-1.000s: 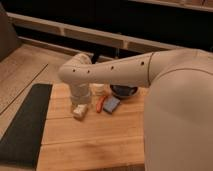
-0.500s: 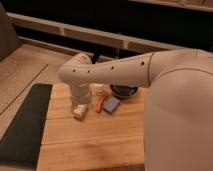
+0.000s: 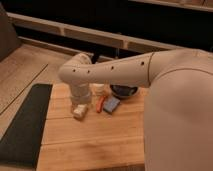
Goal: Place the ceramic cup in the ceramic bowl
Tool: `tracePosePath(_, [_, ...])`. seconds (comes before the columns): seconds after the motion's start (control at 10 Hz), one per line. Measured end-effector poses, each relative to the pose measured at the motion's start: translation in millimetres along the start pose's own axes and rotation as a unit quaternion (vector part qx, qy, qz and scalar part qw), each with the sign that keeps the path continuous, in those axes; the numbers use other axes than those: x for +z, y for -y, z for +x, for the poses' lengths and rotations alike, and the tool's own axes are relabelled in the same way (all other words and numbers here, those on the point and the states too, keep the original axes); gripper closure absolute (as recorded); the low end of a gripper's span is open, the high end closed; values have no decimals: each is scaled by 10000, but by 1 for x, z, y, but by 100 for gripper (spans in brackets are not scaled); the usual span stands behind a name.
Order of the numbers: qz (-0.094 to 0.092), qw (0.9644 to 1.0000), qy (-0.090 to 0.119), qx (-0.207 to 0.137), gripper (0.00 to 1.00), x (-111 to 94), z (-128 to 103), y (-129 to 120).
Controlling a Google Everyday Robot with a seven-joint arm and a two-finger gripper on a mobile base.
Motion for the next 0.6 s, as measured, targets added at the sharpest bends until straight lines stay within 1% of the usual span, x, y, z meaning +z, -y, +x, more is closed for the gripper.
tracePosePath(0.1, [1, 10000, 44, 10, 35, -2, -2, 0])
tracePosePath(0.2, [8, 9997, 232, 11, 35, -8, -10, 1])
tracePosePath(0.3, [-8, 9980, 628, 15, 35, -24, -28, 4])
tracePosePath(0.4, [-66, 9940, 1094, 2, 35, -44, -50, 9])
tracePosePath(0.5, [-150, 9886, 1498, -41, 35, -64, -70, 17])
tracePosePath(0.6, [-372, 9781, 2049, -57, 35, -94, -93, 30])
